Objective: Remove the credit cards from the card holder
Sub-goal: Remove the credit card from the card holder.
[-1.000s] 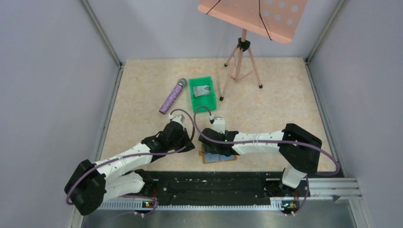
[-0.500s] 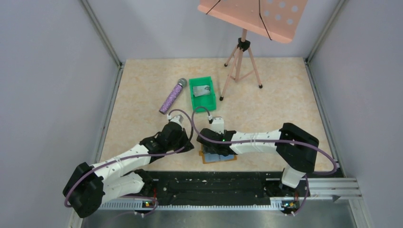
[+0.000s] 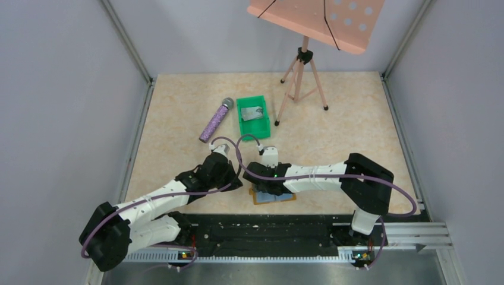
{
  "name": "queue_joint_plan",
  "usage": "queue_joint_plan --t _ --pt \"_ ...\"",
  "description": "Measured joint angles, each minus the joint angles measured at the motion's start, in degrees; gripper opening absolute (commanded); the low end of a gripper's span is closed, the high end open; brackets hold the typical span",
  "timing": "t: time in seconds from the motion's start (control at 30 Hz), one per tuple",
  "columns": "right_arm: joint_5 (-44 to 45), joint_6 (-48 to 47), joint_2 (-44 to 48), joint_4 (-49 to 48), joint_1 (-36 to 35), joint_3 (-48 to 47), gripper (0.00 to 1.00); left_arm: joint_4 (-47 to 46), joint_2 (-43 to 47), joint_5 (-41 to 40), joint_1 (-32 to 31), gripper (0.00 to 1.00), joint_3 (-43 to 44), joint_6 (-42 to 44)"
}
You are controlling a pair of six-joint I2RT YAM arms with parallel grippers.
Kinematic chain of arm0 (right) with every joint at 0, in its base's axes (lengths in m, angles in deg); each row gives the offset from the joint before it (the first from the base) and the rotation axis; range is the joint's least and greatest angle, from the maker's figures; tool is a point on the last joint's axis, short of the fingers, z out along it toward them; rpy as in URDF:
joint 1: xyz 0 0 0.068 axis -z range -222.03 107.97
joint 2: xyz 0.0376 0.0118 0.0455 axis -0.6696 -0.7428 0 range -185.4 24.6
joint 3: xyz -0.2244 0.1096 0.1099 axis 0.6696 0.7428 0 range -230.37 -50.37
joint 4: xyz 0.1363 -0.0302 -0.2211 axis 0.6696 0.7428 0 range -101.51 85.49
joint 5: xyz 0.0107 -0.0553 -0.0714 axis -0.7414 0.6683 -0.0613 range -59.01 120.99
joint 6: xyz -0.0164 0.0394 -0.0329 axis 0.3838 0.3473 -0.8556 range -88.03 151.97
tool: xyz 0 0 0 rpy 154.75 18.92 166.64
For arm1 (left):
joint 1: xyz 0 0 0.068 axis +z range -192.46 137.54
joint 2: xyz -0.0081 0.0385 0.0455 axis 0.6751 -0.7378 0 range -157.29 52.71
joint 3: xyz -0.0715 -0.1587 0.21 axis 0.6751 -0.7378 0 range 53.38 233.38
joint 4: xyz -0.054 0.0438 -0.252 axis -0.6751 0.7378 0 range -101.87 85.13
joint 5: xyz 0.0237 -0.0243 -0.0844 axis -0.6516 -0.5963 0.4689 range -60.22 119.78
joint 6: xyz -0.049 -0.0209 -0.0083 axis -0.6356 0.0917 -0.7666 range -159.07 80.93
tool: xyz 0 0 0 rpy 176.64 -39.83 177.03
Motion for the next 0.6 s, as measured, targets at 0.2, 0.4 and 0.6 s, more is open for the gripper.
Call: queue_joint_plan --t 0.2,0.4,0.6 --pt "0.0 0.1 1.0 -1.6 0.0 1.4 0.51 0.0 -0.3 0.1 0.0 0.08 0.0 0.0" --pt "-0.2 0.5 1.5 -3.1 0.0 2.4 0.47 -0.1 -0.5 0.3 0.0 0.08 0.0 0.0" --pt "-1.0 1.2 2.6 -5.6 0.0 4.0 0.43 -0.7 -1.0 1.5 0.0 0.09 0.0 0.0"
